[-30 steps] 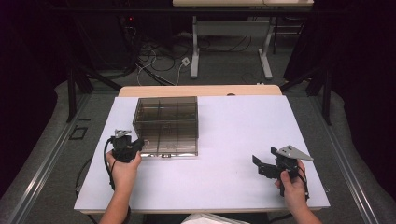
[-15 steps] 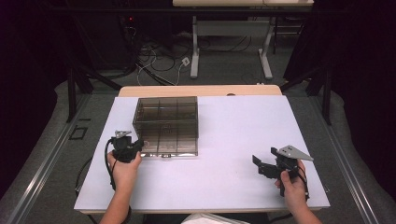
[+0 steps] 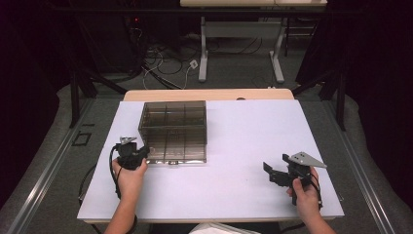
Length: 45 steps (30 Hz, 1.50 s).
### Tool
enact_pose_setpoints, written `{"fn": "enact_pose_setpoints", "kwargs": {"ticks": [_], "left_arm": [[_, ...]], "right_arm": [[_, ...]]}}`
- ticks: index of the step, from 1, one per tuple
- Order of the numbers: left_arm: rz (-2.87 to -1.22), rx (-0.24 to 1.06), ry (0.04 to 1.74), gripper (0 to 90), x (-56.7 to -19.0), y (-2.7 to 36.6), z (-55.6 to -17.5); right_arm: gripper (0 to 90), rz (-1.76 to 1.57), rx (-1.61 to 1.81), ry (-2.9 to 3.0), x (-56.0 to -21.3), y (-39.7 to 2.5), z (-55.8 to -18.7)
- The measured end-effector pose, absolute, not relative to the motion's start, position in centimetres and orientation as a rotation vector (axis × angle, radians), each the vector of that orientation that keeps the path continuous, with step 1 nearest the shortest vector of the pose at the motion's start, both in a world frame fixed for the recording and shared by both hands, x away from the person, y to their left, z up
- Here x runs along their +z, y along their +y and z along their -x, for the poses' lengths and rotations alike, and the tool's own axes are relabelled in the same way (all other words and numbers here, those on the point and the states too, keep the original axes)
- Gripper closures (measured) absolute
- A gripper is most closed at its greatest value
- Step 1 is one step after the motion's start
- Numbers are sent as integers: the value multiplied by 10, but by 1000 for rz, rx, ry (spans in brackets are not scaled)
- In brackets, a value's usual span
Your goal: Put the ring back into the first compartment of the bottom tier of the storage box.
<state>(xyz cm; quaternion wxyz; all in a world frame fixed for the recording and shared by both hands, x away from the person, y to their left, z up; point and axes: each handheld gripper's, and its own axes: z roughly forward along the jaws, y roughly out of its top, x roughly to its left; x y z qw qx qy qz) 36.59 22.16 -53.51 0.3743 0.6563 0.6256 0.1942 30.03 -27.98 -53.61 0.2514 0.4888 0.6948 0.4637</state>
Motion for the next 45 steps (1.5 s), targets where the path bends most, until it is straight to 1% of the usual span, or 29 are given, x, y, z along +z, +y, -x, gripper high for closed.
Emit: {"fn": "enact_pose_setpoints", "kwargs": {"ticks": [13,18,22,31,36,45], "left_arm": [[-1675,483,1604,861,-539,222,-368],[-1670,466,1596,790,-540,223,-368],[-1659,485,1594,733,-539,223,-368],[-1661,504,1575,647,-536,222,-366],[-1667,515,1558,618,-534,220,-365],[-1682,582,1510,509,-531,214,-364]], "right_arm": [[156,-1334,1259,1893,-536,-280,-300],[156,-1333,1259,1895,-536,-280,-300],[156,-1332,1263,1892,-536,-279,-300],[156,-1334,1265,1888,-536,-279,-300],[156,-1336,1258,1891,-536,-279,-300],[156,-1342,1258,1882,-537,-279,-300]]}}
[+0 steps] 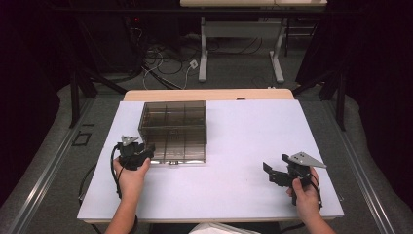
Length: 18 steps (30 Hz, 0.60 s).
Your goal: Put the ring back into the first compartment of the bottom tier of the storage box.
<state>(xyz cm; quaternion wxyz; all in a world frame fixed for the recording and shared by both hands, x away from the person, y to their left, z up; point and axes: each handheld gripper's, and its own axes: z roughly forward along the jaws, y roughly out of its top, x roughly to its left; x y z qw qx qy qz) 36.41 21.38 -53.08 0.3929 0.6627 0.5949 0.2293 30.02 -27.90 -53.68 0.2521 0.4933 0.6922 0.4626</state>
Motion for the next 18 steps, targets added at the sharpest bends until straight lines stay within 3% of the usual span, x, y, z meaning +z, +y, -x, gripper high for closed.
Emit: {"fn": "enact_pose_setpoints", "kwargs": {"ticks": [5,16,18], "left_arm": [[-1674,546,1475,450,-524,211,-363],[-1677,489,1408,434,-505,194,-363],[-1671,483,1400,388,-502,190,-364]], "right_arm": [[156,-1347,1257,1884,-537,-279,-300],[156,-1349,1255,1881,-539,-279,-300],[156,-1340,1254,1883,-539,-280,-300]]}}
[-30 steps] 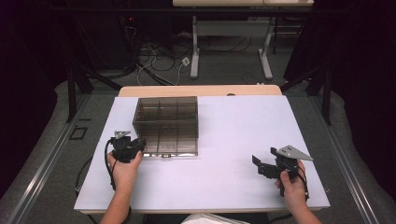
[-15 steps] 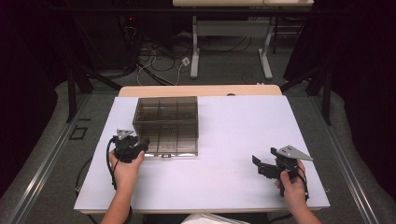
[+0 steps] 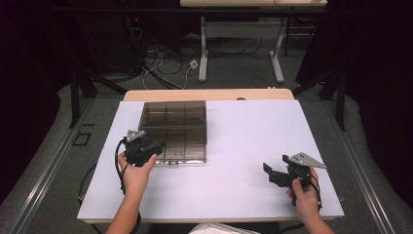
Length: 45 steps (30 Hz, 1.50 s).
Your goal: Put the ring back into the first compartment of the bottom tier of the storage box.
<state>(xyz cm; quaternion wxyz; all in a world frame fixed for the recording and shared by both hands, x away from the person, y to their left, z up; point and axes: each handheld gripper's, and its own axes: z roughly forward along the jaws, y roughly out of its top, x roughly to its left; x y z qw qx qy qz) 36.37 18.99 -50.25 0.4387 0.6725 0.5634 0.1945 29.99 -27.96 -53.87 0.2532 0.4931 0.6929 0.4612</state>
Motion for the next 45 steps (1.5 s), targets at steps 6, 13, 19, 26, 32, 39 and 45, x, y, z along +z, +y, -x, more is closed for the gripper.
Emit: {"fn": "enact_pose_setpoints", "kwargs": {"ticks": [6,13,19,26,32,39,45], "left_arm": [[-1700,493,1348,240,-492,182,-363],[-1731,491,1287,171,-489,174,-357],[-1749,491,1284,137,-492,171,-350],[-1771,452,1270,68,-496,169,-344],[-1762,387,1241,44,-499,169,-340],[-1787,408,1213,11,-503,167,-333],[-1766,423,1226,43,-509,169,-327]], "right_arm": [[156,-1349,1256,1883,-538,-280,-300],[156,-1347,1252,1881,-538,-279,-300],[156,-1350,1251,1882,-539,-279,-299],[156,-1352,1247,1881,-539,-279,-299],[156,-1354,1248,1885,-539,-278,-299],[156,-1356,1240,1889,-539,-279,-299],[156,-1361,1245,1886,-539,-279,-299]]}}
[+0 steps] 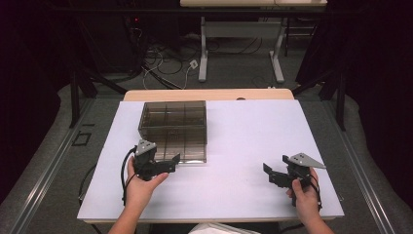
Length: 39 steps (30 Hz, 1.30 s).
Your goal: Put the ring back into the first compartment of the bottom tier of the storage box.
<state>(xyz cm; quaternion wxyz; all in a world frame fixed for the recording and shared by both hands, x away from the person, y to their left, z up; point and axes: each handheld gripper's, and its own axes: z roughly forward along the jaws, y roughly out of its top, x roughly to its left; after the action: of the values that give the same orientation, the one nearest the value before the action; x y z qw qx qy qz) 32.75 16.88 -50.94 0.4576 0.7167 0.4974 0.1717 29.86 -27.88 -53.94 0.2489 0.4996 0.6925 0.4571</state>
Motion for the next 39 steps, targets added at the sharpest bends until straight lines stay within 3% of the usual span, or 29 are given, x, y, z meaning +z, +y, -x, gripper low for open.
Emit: {"fn": "enact_pose_setpoints", "kwargs": {"ticks": [10,15,21,39], "left_arm": [[-1729,444,1254,197,-521,179,-322],[-1716,457,1269,327,-524,181,-319],[-1714,476,1274,423,-528,184,-317],[-1753,425,1378,569,-544,183,-317]], "right_arm": [[156,-1352,1233,1891,-540,-278,-299],[156,-1356,1239,1891,-540,-278,-299],[157,-1353,1238,1891,-540,-278,-299],[156,-1352,1248,1889,-539,-278,-299]]}}
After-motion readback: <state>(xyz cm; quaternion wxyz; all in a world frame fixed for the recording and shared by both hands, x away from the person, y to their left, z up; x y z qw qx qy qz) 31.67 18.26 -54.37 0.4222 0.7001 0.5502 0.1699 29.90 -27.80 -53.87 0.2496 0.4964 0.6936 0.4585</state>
